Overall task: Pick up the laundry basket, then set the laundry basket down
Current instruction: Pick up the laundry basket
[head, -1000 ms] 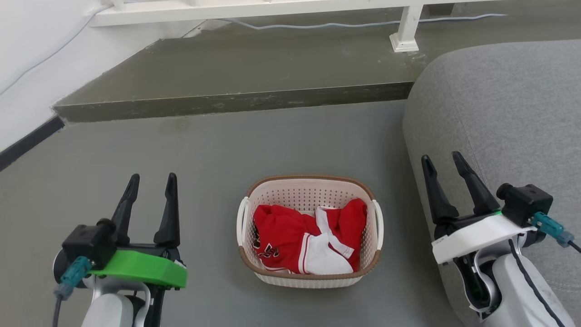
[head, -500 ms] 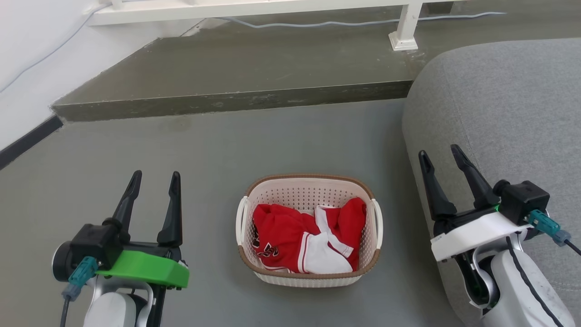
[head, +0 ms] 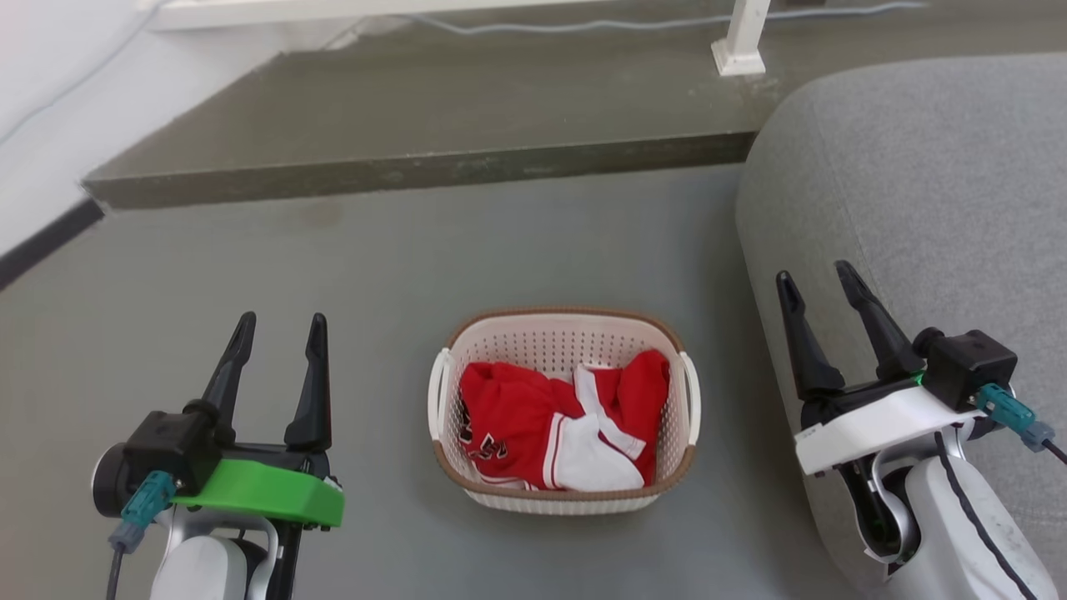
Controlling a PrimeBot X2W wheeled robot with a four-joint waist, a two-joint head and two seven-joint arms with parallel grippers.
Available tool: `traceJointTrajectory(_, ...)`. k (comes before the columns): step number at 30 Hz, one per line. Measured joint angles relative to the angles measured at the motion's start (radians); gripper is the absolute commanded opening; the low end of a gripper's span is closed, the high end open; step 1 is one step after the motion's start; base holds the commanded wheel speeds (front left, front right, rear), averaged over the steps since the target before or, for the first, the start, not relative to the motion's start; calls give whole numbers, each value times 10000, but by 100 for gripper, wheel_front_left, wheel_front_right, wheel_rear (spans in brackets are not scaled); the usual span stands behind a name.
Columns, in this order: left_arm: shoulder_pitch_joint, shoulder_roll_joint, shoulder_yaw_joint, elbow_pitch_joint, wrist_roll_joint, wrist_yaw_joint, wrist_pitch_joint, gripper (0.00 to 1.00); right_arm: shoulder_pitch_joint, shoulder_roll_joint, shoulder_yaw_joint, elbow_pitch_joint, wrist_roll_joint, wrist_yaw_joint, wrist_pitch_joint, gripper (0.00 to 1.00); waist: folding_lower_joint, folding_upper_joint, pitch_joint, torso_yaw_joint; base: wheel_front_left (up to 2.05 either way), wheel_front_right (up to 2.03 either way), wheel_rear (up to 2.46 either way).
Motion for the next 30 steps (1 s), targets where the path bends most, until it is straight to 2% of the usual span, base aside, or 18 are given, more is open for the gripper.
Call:
traceJointTrajectory(16,-427,-17,245,-48,-29,-75,0,100,-505,221,-495,12,19,-2,-2,100,0,0,1562,-293,0,0,0)
traceJointTrajectory(23,-1178,-36,330,301,-337,-81,-12,100,-1062,240,-337,688,2,0,-13,100,0,0,2562,-452,0,0,0)
traceJointTrajectory(30,-1924,-23,284,1281,-336,-84,-40,100,-1899,259,-318,1402,6,0,-13,100,0,0,3458,-559,0,0,0)
